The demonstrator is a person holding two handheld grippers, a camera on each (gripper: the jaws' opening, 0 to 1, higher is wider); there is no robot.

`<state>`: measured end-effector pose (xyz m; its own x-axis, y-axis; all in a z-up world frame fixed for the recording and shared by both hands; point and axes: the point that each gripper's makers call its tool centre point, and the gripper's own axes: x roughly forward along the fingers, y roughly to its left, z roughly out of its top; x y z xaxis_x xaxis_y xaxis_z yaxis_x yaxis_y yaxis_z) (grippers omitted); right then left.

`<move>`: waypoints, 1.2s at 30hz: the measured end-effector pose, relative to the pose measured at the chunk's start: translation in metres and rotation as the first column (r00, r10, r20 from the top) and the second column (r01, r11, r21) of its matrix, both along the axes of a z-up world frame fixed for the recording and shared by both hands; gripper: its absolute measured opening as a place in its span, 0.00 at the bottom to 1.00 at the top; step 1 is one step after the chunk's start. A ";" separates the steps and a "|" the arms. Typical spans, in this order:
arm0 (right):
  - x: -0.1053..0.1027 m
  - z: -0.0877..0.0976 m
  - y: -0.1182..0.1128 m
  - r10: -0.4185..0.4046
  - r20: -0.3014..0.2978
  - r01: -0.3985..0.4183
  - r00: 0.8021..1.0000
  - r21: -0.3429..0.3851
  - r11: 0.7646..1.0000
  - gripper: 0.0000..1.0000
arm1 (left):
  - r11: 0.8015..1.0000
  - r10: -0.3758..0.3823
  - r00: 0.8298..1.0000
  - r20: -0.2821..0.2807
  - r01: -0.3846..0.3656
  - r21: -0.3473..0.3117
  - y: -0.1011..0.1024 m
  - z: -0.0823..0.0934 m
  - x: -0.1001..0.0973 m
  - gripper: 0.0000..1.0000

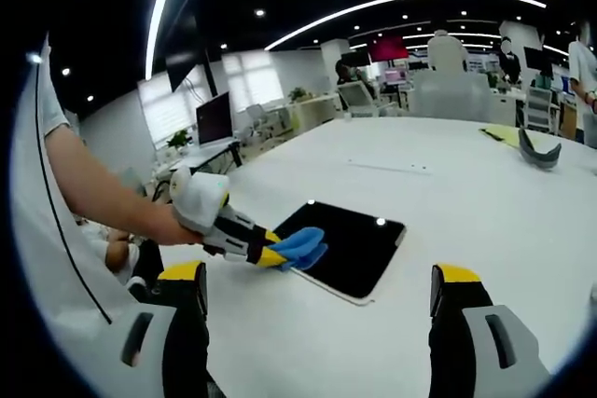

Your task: Wipe the mirror surface with the cleaning cloth until all visible marks leave the cleaned area.

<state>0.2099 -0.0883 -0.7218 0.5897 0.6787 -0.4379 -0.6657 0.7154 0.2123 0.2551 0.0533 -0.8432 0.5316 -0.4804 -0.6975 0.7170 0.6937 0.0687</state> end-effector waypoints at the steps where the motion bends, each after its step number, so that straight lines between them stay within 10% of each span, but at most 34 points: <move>1: 0.000 0.000 0.000 0.000 0.000 0.000 1.000 -0.002 1.000 1.00 | 1.000 -0.003 1.000 -0.001 0.003 0.001 -0.001 0.000 0.000 0.09; 36: -0.002 -0.012 -0.007 -0.010 -0.047 0.011 0.999 0.027 1.000 1.00 | 0.995 -0.100 0.990 -0.102 0.100 -0.006 -0.059 0.000 0.007 0.10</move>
<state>0.2081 -0.0953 -0.7336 0.5762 0.6848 -0.4461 -0.6472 0.7157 0.2627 0.2620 -0.0055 -0.8432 0.4068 -0.5280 -0.7455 0.7858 0.6184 -0.0093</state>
